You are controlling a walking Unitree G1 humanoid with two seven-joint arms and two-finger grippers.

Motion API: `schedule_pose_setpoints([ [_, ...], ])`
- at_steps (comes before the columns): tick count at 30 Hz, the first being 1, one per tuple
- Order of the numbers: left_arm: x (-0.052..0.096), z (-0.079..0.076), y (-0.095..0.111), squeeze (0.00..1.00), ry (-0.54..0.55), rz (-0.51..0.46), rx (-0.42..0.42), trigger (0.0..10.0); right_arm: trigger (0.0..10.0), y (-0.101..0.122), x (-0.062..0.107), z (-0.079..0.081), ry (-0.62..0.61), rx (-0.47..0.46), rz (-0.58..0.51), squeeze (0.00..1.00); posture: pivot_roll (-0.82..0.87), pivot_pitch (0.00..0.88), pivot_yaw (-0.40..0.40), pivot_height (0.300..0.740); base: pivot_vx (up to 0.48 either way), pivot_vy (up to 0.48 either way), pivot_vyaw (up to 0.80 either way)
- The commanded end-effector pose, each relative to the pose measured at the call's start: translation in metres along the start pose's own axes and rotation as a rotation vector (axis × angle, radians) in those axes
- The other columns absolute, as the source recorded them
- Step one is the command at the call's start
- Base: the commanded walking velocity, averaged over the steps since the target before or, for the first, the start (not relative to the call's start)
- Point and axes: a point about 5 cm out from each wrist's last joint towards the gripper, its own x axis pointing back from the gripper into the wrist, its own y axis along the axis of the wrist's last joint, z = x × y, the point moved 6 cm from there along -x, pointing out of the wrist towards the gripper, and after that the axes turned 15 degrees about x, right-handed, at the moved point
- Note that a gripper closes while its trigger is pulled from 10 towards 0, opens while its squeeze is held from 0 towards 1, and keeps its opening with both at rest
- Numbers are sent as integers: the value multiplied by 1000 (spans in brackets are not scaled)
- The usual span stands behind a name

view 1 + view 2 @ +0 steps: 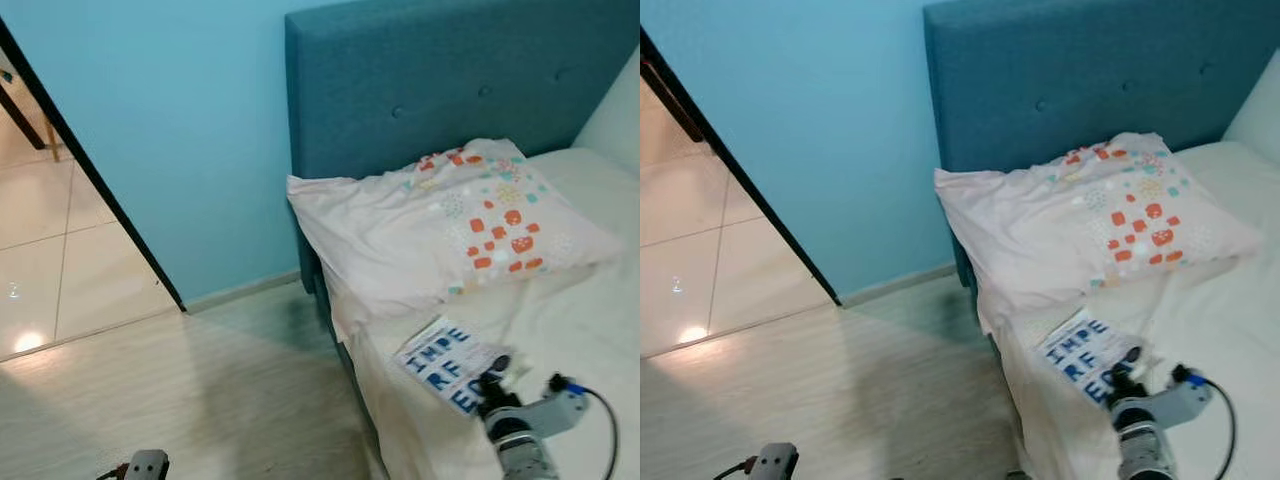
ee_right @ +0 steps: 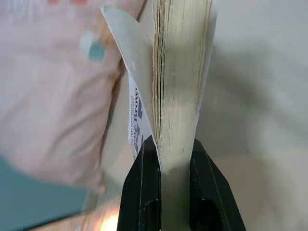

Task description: Clean up the room

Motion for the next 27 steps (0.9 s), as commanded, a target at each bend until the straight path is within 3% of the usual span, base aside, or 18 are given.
schedule_pose_setpoints([
  [1, 4, -2, -24, 0, -23, 65, 8, 10000, 10000, 10, 5, -17, -41, -24, -54, 0, 174, 328, 44, 740, 0, 0, 0],
  [4, 10, 4, -33, 0, -19, 83, -2, 10000, 10000, 13, 8, -27, -72, -41, -62, 0, 199, 336, 40, 740, 0, 0, 0],
  [9, 16, 10, -36, 0, -12, 78, 7, 10000, 10000, 9, 8, -26, -76, -64, -57, 0, 215, 343, 39, 740, 0, 0, 0],
  [12, 23, 19, -43, 0, 4, 87, 9, 10000, 10000, -7, 5, -6, -29, -116, -14, 0, 218, 352, 42, 740, 0, 0, 0],
  [13, 23, 19, -43, 0, 4, 87, 9, 10000, 10000, -7, 5, -6, -29, -116, -14, 0, 218, 352, 42, 740, 0, 0, 0],
  [16, 24, 17, -47, 0, -3, 89, 10, 10000, 10000, -26, 3, 15, 23, -144, 42, 0, 228, 369, 46, 740, 0, 0, 0],
  [27, 29, 12, -45, 0, -44, 72, -9, 10000, 10000, -28, -1, 29, 40, -128, 50, 0, 273, 418, 74, 740, 0, 0, 0],
])
